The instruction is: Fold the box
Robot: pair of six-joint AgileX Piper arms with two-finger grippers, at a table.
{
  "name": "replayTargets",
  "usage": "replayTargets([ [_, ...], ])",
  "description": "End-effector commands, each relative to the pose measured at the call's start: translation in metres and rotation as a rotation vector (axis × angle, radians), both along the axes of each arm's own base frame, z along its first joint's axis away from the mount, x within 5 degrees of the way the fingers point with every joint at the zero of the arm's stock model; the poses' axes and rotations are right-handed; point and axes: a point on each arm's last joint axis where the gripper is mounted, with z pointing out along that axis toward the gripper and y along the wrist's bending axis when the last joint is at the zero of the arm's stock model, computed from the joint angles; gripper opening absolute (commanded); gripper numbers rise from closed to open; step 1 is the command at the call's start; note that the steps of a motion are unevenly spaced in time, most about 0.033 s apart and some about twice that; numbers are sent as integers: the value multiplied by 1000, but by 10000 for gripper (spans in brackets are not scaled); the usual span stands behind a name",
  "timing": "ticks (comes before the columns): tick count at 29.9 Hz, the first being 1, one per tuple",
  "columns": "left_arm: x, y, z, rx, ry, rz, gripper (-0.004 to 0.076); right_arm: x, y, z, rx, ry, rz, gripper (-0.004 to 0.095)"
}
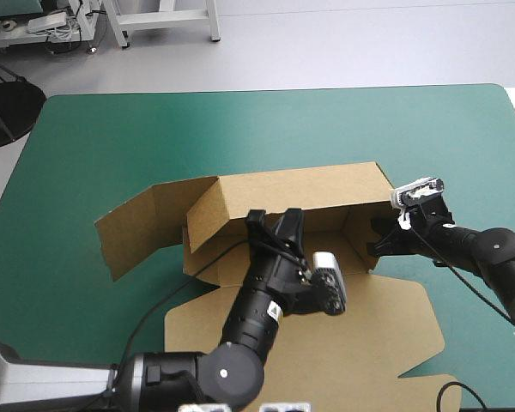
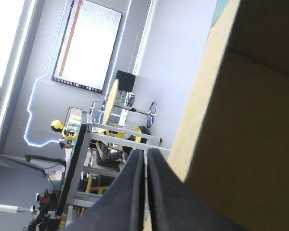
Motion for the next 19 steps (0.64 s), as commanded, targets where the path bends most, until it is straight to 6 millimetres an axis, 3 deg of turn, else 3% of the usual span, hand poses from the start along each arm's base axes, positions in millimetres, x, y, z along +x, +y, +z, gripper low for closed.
replayTargets([
  [1, 24, 24, 35, -134, -44, 38, -3, -2, 2, 8, -11, -14, 54, -12],
  [10, 96, 84, 65, -377, 59, 130, -3, -4, -1, 4, -45, 35, 36, -12],
  [15, 119, 129, 100, -632, 134, 190, -3, -5, 0, 5, -30, 53, 41, -11],
  [19, 132, 170, 119, -778, 146, 307, -3, 0, 0, 20, -32, 62, 29, -11],
])
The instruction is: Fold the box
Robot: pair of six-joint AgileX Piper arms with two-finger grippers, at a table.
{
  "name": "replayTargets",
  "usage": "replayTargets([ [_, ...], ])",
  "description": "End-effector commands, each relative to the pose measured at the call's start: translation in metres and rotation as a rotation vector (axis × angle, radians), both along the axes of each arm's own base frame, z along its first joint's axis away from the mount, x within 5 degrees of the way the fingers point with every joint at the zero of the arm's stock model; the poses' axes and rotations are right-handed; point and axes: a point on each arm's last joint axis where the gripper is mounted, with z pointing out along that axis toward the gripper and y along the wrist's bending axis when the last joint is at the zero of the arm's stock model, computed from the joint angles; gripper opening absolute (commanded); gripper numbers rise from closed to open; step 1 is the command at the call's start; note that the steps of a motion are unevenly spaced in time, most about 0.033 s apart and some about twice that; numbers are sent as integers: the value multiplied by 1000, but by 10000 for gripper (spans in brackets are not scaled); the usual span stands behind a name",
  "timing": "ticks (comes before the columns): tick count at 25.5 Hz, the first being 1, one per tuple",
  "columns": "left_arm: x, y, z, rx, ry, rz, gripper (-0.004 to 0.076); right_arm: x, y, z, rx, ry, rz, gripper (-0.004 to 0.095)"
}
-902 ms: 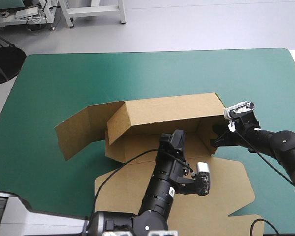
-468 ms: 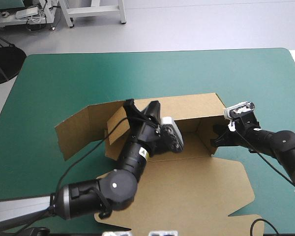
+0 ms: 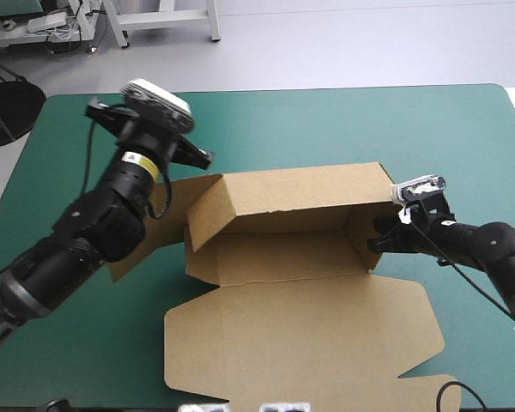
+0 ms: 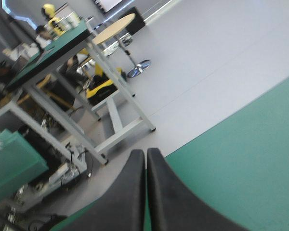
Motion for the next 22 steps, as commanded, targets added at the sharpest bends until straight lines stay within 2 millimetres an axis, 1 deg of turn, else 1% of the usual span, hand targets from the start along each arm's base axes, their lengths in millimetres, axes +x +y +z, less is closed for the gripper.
replayTargets([
  [1, -3, 35, 30, -120, -40, 55, -3, -1, 2, 21, -40, 5, 65, -11],
  [4, 3, 58, 30, -154, 4, 113, -3, 4, -1, 38, -60, 6, 45, -11],
  [9, 13, 93, 21, -257, 115, 207, -3, 7, -3, 68, -88, 19, 35, -11],
  [11, 16, 106, 17, -318, 155, 237, -3, 7, -3, 78, -91, 57, 39, -11],
  [14, 19, 129, 13, -399, 204, 291, -3, 12, -2, 86, -66, 147, 43, -9],
  [15, 19, 137, 11, -425, 222, 309, -3, 14, -1, 88, -58, 172, 49, -9],
  [16, 18, 153, 8, -454, 260, 346, -3, 22, 2, 89, -46, 242, 65, -9],
  [17, 17, 160, 6, -470, 276, 361, -3, 25, 4, 90, -52, 270, 69, -9],
  [18, 15, 174, 3, -508, 318, 394, -3, 34, 10, 87, -77, 336, 78, -9],
  [19, 13, 180, 1, -522, 338, 409, -3, 39, 13, 84, -88, 367, 80, -9],
  [20, 10, 192, -3, -551, 370, 444, -3, 48, 23, 80, -120, 419, 98, -9],
  [21, 9, 198, -4, -564, 385, 466, -3, 51, 29, 79, -129, 437, 107, -9],
  [22, 6, 208, -9, -594, 430, 503, -3, 60, 39, 76, -136, 457, 106, -7],
])
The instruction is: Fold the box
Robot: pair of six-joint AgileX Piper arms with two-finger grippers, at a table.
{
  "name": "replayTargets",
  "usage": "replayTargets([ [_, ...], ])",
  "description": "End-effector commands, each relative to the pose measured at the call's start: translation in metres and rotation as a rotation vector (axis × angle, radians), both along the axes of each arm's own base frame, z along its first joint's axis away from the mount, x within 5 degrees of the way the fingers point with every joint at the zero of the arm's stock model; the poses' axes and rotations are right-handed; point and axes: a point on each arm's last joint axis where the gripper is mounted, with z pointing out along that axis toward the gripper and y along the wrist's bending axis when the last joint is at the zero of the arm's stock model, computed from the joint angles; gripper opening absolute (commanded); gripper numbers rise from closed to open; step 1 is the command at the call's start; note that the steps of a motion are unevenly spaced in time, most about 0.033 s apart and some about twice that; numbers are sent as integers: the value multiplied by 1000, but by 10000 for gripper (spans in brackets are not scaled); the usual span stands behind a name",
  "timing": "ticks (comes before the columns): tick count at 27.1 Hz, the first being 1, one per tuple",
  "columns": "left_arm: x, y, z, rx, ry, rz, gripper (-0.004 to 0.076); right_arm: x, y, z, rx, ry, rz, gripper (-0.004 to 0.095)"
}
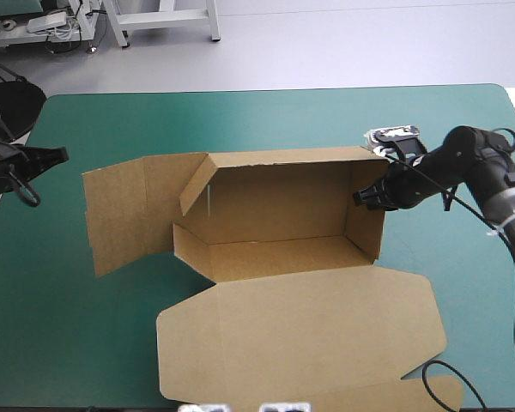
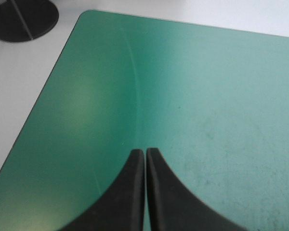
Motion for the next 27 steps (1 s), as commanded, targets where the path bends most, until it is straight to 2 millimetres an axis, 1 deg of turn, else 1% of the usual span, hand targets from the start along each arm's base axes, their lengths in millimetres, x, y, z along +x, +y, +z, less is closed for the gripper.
replayTargets([
  [1, -10, 10, 11, -49, -35, 30, -3, 1, 17, 7, -32, 94, 46, -7],
  [3, -11, 13, 4, -59, -15, 35, -3, 9, 23, 3, -31, 108, 39, -7],
  [5, -10, 12, -7, -70, 19, 21, -3, 19, 28, -2, -27, 129, 24, -8],
  [8, -7, 10, -27, -97, 48, -6, -3, 38, 32, -22, -37, 185, -1, -7],
  [13, -6, 9, -33, -103, 63, -13, -3, 59, 34, -36, -56, 179, -9, -7],
  [16, -5, 9, -35, -104, 71, -24, -3, 71, 35, -38, -63, 142, -19, -6],
  [18, -4, 8, -35, -110, 71, -34, -3, 75, 38, -38, -64, 116, -22, 4],
  [20, -4, 7, -34, -122, 65, -46, -3, 78, 42, -38, -39, 105, -85, 78],
  [21, -4, 6, -34, -124, 63, -50, -3, 79, 42, -38, -31, 105, -109, 144],
  [24, -4, 6, -35, -125, 67, -53, -3, 79, 48, -40, -28, 103, -106, 380],
  [26, -4, 6, -35, -126, 67, -53, -3, 79, 49, -39, -27, 99, -104, 459],
  [27, -4, 6, -35, -123, 67, -55, -3, 79, 50, -37, -22, 99, -103, 473],
])
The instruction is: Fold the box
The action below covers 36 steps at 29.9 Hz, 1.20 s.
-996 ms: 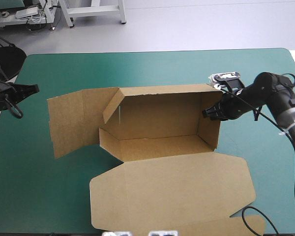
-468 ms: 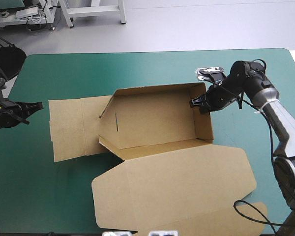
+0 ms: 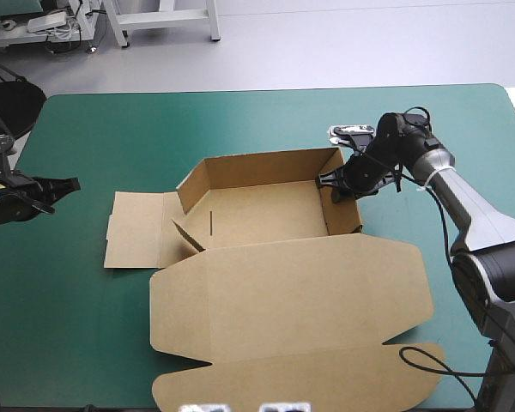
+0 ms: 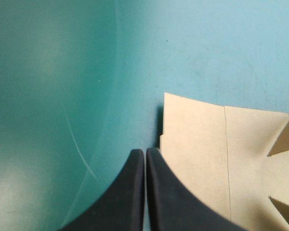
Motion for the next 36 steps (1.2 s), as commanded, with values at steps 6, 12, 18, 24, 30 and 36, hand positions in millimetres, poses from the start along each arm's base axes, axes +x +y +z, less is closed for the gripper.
replayTargets([
  [6, 0, 0, 16, 26, -92, 1, -3, -5, -2, 68, -4, -108, 37, 473],
  [12, 9, 2, 2, -8, -17, -12, -3, -2, -5, 135, 13, -335, 19, 473],
  [18, 10, 1, -1, -17, 0, -16, -3, -20, -9, 178, 64, -443, -30, 473],
  [24, 10, 2, 0, -12, -3, -16, -3, -46, -16, 178, 43, -415, -20, 473],
  [30, 10, 0, 0, -40, -6, -19, -3, -29, -13, 131, -3, -275, -9, 473],
  [36, 10, 0, 0, -38, -6, -20, -3, -5, -7, 92, -32, -181, 8, 473],
])
